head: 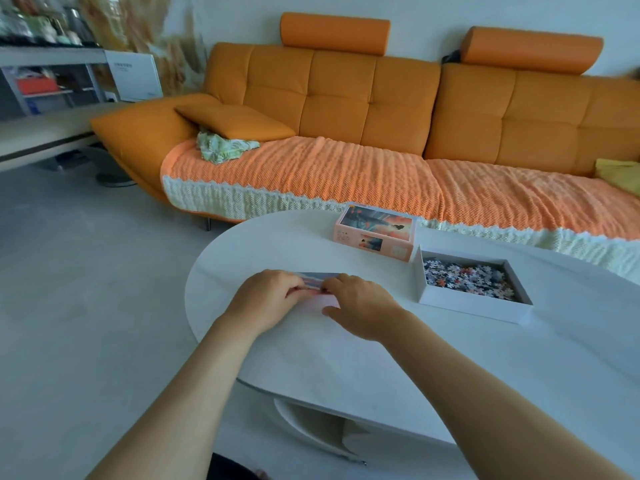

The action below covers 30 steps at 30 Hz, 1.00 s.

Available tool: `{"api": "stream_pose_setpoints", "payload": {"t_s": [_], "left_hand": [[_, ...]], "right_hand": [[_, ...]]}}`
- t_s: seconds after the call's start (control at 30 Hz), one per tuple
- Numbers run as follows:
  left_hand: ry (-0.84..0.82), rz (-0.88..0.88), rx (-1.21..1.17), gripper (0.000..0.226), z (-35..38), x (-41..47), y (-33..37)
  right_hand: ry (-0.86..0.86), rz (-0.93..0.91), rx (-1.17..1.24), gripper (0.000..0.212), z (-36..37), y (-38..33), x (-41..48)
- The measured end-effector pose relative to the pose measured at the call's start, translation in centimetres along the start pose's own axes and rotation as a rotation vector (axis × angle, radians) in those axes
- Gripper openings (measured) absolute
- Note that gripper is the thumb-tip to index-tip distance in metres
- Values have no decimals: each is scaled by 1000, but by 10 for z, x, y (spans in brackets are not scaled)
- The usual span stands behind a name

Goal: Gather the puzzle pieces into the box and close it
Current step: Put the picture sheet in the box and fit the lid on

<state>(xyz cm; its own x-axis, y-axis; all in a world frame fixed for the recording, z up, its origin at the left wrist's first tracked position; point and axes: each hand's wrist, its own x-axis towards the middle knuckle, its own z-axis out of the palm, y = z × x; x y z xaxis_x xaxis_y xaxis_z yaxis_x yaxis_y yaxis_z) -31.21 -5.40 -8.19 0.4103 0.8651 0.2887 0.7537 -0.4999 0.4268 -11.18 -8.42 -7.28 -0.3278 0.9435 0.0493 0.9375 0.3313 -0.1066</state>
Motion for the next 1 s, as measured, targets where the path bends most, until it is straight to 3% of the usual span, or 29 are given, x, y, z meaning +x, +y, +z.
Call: {"api": "stream_pose_setpoints", "payload": {"t_s": [0.1, 0.27, 0.37, 0.6, 0.67, 0.83, 1.0], "left_hand": [[131, 44, 34, 17, 0, 9, 23], [278, 142, -137, 15, 4, 34, 73], [286, 242, -213, 22, 23, 54, 104], [219, 342, -162, 19, 83, 85, 163], [154, 350, -171, 23, 96, 90, 171], [-36, 373, -14, 33, 122, 94, 179], [-49, 384, -11, 37, 124, 98, 178]], "right_hand": [[179, -78, -72, 39, -3, 20, -14], [397, -63, 67, 41, -33, 59, -40], [489, -79, 85, 41, -47, 92, -62], [639, 137, 38, 47, -42, 174, -119], [630, 179, 19, 41, -41, 186, -129], [365, 285, -70, 39, -38, 195, -133], [241, 296, -87, 42, -35, 190, -119]]}}
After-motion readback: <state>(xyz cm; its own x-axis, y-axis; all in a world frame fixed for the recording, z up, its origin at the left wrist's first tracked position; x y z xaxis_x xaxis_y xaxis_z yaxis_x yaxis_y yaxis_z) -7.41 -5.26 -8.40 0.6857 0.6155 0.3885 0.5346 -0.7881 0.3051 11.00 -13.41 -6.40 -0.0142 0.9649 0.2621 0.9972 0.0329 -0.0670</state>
